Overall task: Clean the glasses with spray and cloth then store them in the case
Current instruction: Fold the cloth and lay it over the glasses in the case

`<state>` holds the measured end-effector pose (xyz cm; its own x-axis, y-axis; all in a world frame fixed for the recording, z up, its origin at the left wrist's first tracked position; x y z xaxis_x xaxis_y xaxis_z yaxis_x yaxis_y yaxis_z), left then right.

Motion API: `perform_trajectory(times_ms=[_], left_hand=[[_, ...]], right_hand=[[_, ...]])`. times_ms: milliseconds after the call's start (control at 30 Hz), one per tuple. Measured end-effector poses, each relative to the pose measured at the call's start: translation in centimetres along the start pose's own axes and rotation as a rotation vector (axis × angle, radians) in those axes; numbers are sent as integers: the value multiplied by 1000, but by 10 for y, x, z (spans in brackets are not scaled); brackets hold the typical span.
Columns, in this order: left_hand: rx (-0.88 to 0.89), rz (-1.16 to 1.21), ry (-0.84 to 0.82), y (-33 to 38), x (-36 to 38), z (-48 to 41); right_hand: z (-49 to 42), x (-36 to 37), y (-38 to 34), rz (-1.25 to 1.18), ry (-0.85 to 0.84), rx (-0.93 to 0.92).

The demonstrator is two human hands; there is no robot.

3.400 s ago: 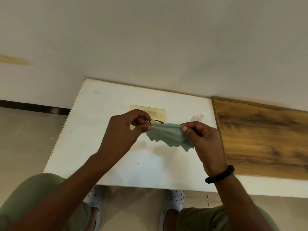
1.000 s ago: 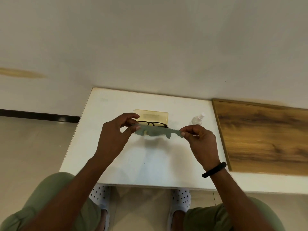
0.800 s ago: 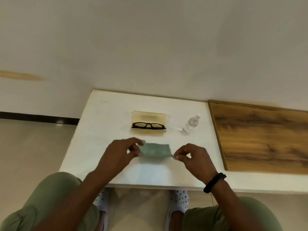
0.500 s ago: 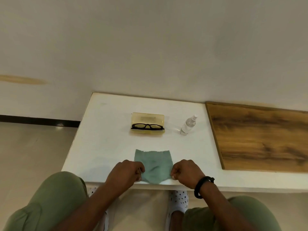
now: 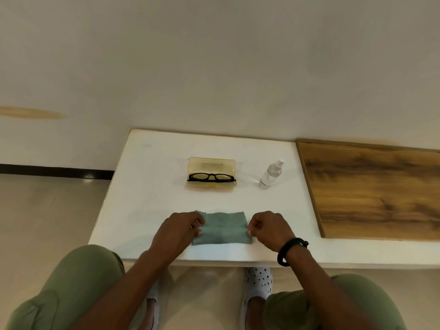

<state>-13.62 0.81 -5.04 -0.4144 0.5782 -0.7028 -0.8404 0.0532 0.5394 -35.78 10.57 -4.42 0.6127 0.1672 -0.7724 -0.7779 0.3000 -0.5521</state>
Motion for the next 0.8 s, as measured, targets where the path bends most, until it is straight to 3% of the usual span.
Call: perform_trajectory(times_ms=[800], left_hand=[[-22, 51, 72, 2, -13, -35]], right_hand=[[-31, -11, 5, 24, 112, 25]])
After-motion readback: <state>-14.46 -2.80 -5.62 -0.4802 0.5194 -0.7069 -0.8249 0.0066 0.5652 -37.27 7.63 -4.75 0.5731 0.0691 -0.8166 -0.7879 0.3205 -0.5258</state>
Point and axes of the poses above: each hand's wrist, its own z-axis away from the middle knuckle, its own x-axis out of the palm, y = z × x, the point moved 9 cm from there along -z, towards the middle knuckle, and after that the axes turned 15 degrees about -x, right-handed, at the moved point
